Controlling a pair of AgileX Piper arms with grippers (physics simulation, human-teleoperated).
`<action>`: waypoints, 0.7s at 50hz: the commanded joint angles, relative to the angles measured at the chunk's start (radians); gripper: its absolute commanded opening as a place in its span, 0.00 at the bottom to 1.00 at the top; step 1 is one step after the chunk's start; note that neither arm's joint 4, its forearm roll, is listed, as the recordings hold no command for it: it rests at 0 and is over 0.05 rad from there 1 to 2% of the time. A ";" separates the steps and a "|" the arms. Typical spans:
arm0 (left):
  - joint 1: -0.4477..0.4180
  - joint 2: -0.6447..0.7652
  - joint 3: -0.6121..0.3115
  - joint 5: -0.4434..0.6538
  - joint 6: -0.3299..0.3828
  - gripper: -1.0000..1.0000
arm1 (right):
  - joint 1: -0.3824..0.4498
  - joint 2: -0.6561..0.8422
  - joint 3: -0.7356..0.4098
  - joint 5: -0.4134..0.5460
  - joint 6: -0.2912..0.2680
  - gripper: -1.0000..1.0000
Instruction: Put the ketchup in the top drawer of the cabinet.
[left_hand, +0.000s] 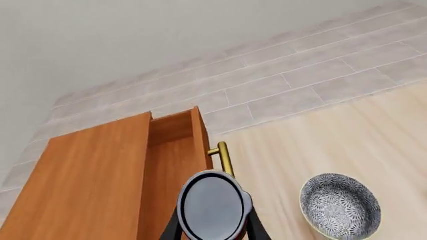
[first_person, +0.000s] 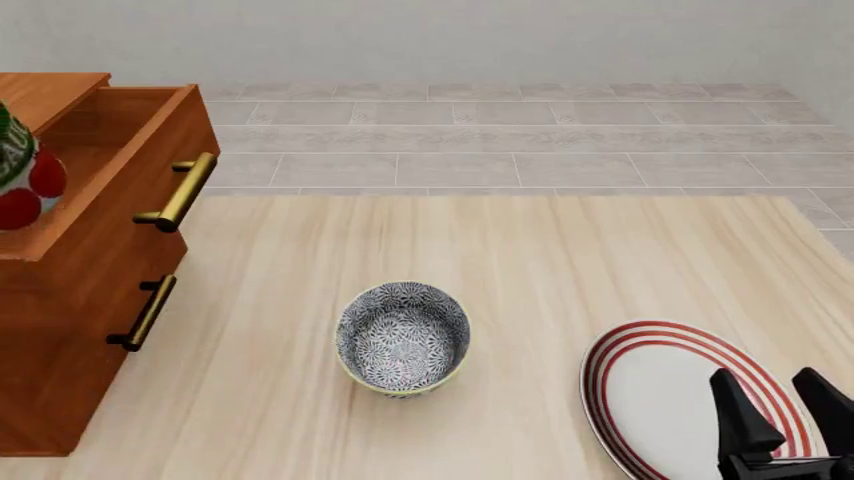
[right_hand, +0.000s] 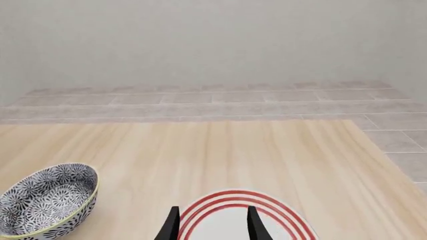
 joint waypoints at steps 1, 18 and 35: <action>0.082 0.160 -0.069 -0.063 0.023 0.00 | 0.003 0.030 0.000 -0.023 0.000 1.00; 0.216 0.350 -0.064 -0.183 0.069 0.00 | -0.004 0.046 0.000 -0.032 0.001 1.00; 0.265 0.369 0.043 -0.263 0.130 0.00 | 0.000 0.074 0.000 -0.051 0.002 1.00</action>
